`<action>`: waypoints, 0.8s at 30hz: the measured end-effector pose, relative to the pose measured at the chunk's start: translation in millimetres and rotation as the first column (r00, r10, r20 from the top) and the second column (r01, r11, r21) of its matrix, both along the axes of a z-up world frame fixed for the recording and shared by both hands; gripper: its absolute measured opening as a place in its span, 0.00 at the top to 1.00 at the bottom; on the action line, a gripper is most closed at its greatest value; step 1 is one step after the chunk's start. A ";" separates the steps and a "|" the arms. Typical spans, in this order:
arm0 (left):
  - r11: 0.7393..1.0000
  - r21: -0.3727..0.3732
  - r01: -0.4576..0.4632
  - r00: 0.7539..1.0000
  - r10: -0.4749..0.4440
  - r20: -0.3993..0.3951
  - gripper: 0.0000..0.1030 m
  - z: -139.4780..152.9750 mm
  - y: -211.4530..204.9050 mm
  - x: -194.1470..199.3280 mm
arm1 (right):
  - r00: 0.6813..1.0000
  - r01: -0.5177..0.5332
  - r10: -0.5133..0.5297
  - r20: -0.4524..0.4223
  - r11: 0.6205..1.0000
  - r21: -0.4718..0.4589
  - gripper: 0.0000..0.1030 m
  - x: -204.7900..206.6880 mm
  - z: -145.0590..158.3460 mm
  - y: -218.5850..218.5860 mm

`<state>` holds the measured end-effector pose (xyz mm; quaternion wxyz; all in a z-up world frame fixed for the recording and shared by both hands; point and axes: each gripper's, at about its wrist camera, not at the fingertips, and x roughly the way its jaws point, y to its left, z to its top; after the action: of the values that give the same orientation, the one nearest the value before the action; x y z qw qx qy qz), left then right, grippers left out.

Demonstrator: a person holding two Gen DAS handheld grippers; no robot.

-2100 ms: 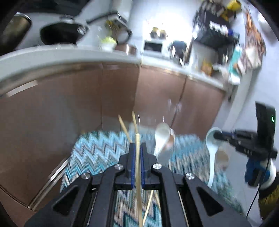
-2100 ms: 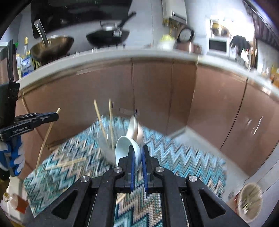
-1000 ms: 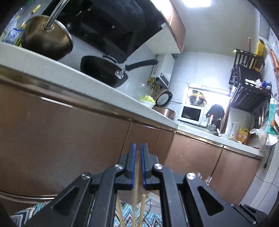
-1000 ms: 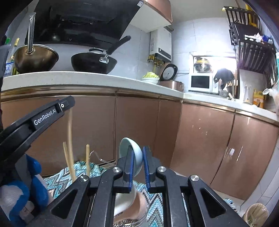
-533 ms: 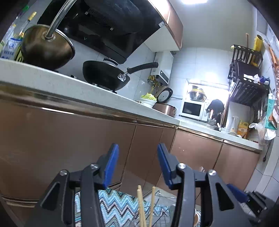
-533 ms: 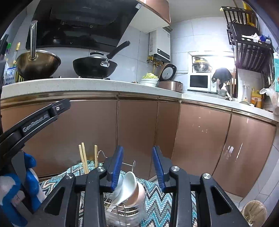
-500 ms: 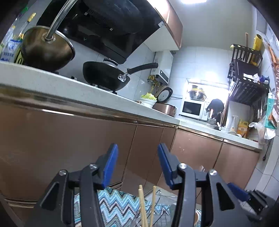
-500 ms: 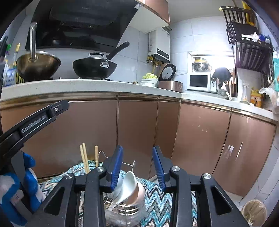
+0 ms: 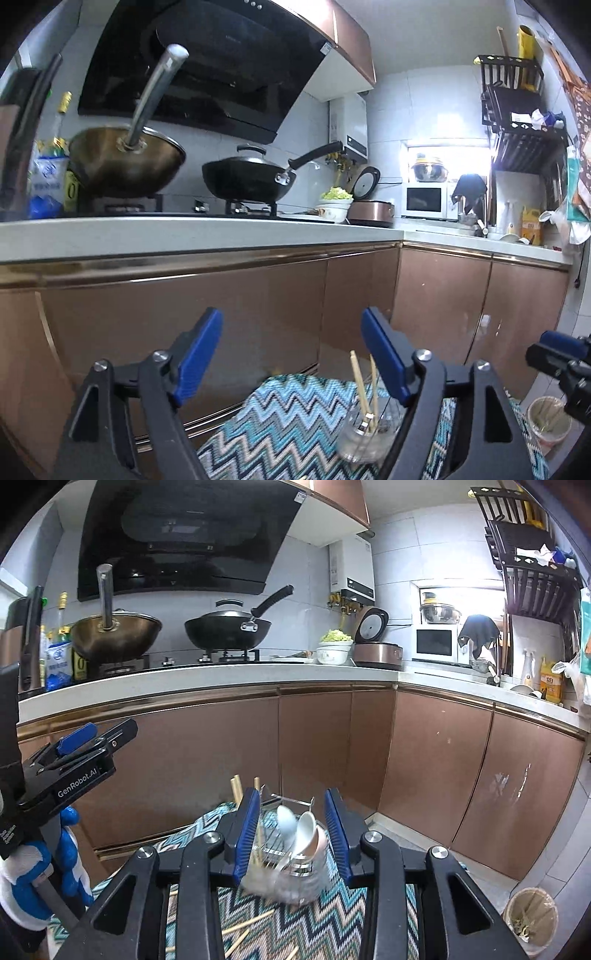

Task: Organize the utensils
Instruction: 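Lower the chopstick and white spoon into the basket and open both tools, then move both tools back down toward the loose chopsticks on the cloth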

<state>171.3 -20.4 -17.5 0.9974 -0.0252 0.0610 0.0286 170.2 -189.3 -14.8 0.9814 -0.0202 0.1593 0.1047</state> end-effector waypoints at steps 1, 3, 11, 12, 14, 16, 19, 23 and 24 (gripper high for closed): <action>1.000 0.008 -0.005 1.000 0.005 -0.001 0.23 1.3 1.0 -6.0 | 1.000 -0.003 0.003 -0.004 1.000 -0.003 0.67 -6.3 1.4 0.7; 1.000 0.021 -0.006 1.000 0.006 -0.007 0.21 4.9 3.4 -19.6 | 1.000 -0.003 0.003 -0.008 1.000 -0.008 0.65 -17.7 3.7 1.3; 0.998 0.065 -0.003 1.000 0.005 -0.028 0.18 13.4 14.0 -70.8 | 1.000 0.004 -0.004 -0.015 1.000 -0.019 0.58 -59.1 12.4 3.3; 0.998 0.069 -0.002 1.000 0.004 -0.030 0.18 14.0 14.8 -74.9 | 1.000 0.005 -0.005 -0.014 1.000 -0.018 0.57 -63.5 13.2 3.3; 0.997 0.082 -0.001 0.999 0.004 -0.033 0.17 15.5 16.6 -84.5 | 1.000 0.005 -0.005 -0.012 1.000 -0.018 0.52 -73.3 14.9 3.5; 0.996 0.087 -0.003 0.999 0.006 -0.036 0.15 16.1 18.9 -95.0 | 1.000 0.008 -0.008 -0.007 1.000 -0.025 0.49 -83.3 16.3 5.5; 0.995 0.096 -0.001 0.999 0.005 -0.038 0.14 16.8 21.3 -104.7 | 1.000 0.011 -0.011 -0.003 0.999 -0.031 0.42 -95.9 17.9 8.5; 0.995 0.102 0.007 0.999 -0.002 -0.050 0.13 15.3 24.7 -119.6 | 1.000 0.017 -0.017 0.010 0.999 -0.041 0.28 -113.9 20.9 13.3; 0.994 0.105 0.008 0.999 -0.002 -0.051 0.13 15.2 25.3 -122.3 | 1.000 0.019 -0.019 0.015 0.999 -0.043 0.26 -117.3 21.4 14.8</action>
<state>49.0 5.0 -2.3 0.9955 0.0282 0.0850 0.0300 52.9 -174.5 6.6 0.9829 -0.0406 0.1547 0.0918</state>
